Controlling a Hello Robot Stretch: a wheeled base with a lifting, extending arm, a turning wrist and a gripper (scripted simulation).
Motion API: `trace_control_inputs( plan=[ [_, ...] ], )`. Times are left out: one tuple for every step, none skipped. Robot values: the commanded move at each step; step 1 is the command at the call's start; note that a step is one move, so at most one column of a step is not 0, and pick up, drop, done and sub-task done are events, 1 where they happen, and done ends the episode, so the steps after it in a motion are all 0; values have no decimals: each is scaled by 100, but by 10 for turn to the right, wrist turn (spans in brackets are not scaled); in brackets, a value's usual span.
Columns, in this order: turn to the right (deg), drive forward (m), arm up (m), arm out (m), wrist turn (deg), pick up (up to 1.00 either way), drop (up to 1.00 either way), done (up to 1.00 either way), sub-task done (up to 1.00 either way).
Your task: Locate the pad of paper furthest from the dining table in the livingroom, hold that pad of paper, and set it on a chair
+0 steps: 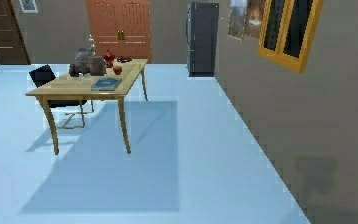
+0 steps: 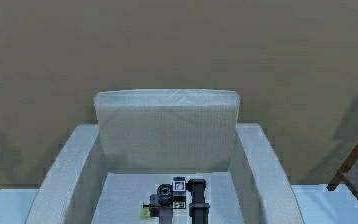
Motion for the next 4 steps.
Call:
trace_control_inputs(
  plan=[
    [0,0,0,0,450,0,0,0,0],
    [0,0,0,0,450,0,0,0,0],
    [0,0,0,0,450,0,0,0,0],
    [0,0,0,0,180,0,0,0,0]
  ],
)
